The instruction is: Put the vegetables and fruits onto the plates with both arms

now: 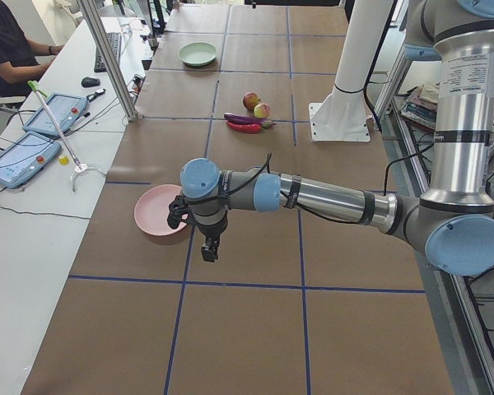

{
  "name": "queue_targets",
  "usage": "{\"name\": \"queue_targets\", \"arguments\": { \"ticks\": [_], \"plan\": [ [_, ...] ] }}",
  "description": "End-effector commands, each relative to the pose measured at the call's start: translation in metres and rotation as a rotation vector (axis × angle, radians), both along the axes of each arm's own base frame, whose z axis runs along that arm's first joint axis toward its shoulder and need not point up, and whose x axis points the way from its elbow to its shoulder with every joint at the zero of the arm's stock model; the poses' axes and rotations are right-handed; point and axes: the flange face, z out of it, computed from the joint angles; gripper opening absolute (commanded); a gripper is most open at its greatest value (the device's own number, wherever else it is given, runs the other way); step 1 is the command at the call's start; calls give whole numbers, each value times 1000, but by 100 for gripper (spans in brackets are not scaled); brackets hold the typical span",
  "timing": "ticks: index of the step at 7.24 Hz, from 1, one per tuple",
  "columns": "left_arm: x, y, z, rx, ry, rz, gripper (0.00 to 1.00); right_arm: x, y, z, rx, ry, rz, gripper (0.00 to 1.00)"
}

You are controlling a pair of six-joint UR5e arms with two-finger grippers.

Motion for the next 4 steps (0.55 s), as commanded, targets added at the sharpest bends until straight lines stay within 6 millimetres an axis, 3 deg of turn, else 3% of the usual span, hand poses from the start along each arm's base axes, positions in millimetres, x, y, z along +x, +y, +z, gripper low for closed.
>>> {"name": "queue_targets", "arguments": {
  "ticks": [1, 2, 3, 4],
  "plan": [
    [0, -1, -4, 13, -1, 2, 100, -10, -2, -9, 36, -37, -22, 100],
    [3, -2, -5, 16, 0, 8, 100, -32, -11, -28, 55, -95, -27, 100],
    [4, -3, -7, 50, 2, 9, 100, -71, -32, -64, 3, -136, 29, 100],
    [4, -3, -7, 59, 3, 10, 100, -125, -42, -111, -52, -183, 62, 100]
  ]
}}
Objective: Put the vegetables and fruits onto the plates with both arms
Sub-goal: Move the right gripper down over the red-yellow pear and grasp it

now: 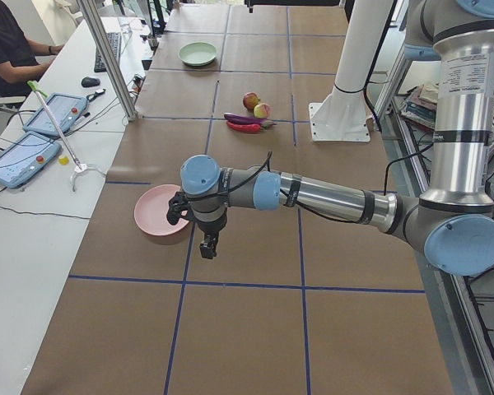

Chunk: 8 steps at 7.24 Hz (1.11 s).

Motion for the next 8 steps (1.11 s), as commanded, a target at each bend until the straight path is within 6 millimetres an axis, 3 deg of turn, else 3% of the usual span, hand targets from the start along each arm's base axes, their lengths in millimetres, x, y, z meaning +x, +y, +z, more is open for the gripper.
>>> {"name": "queue_targets", "arguments": {
  "ticks": [1, 2, 4, 5, 6, 7, 8],
  "plan": [
    [4, -2, 0, 17, 1, 9, 100, -113, -27, -99, -99, -108, 31, 100],
    [19, -2, 0, 15, 4, 39, 100, -185, -32, -154, -148, -122, 62, 100],
    [28, -3, -6, -36, 4, -4, 100, -327, 5, -242, -178, -135, 89, 100],
    [29, -3, -13, -12, 11, -5, 100, -378, 21, -282, -166, -114, 109, 100],
    [28, -2, -16, -6, 11, -5, 100, -415, 28, -314, -177, -54, 110, 100],
    [28, -2, -22, 7, 13, -5, 100, -449, 32, -319, -173, -2, 124, 100],
    [28, 0, -29, 20, 16, -6, 100, -468, 41, -314, -144, 27, 138, 100]
  ]
}}
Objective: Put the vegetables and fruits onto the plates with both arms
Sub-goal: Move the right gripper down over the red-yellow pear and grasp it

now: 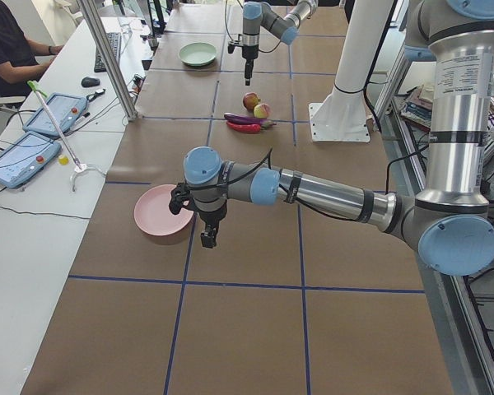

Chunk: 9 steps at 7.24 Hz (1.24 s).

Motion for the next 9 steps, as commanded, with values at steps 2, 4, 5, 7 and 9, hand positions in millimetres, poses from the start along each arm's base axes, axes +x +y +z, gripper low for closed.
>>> {"name": "queue_targets", "arguments": {
  "ticks": [2, 4, 5, 7, 9],
  "plan": [
    [1, 22, -6, -7, 67, 9, 100, -54, 8, -5, 35, 81, 27, 100],
    [2, 26, -7, -8, 69, 11, 100, -71, -3, 7, 28, 132, 38, 100],
    [2, 27, -8, -6, 71, 11, 100, -71, -3, 13, 14, 190, 32, 98],
    [2, 27, -8, -9, 78, 12, 100, -71, -3, 19, 18, 220, 43, 94],
    [4, 27, -11, -9, 106, 17, 100, -73, 3, 22, 16, 225, 33, 54]
  ]
}}
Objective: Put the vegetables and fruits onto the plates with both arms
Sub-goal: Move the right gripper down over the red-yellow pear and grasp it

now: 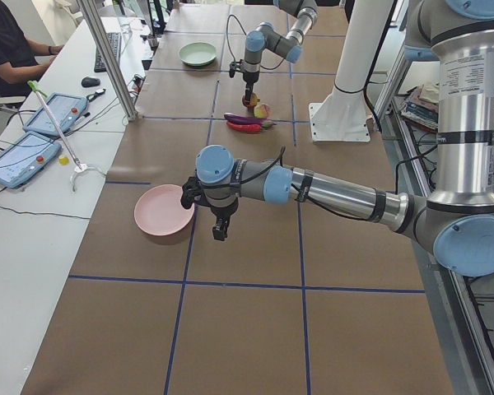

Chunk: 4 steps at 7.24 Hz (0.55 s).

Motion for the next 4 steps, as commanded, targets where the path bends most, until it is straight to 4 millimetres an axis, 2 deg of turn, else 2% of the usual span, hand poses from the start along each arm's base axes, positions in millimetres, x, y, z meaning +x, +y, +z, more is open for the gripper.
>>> {"name": "queue_targets", "arguments": {
  "ticks": [1, 2, 3, 4],
  "plan": [
    [1, 0, -2, -1, 13, 1, 100, 1, 2, -1, -2, 1, -1, 12],
    [2, 0, -4, -2, 34, 4, 100, 2, 3, -3, -1, -3, -1, 0],
    [3, 0, -5, -3, 47, 7, 100, 18, -3, -15, 3, -23, 16, 0],
    [3, 0, -6, -2, 48, 7, 100, 58, -16, -35, -5, -21, 52, 0]
  ]
}}
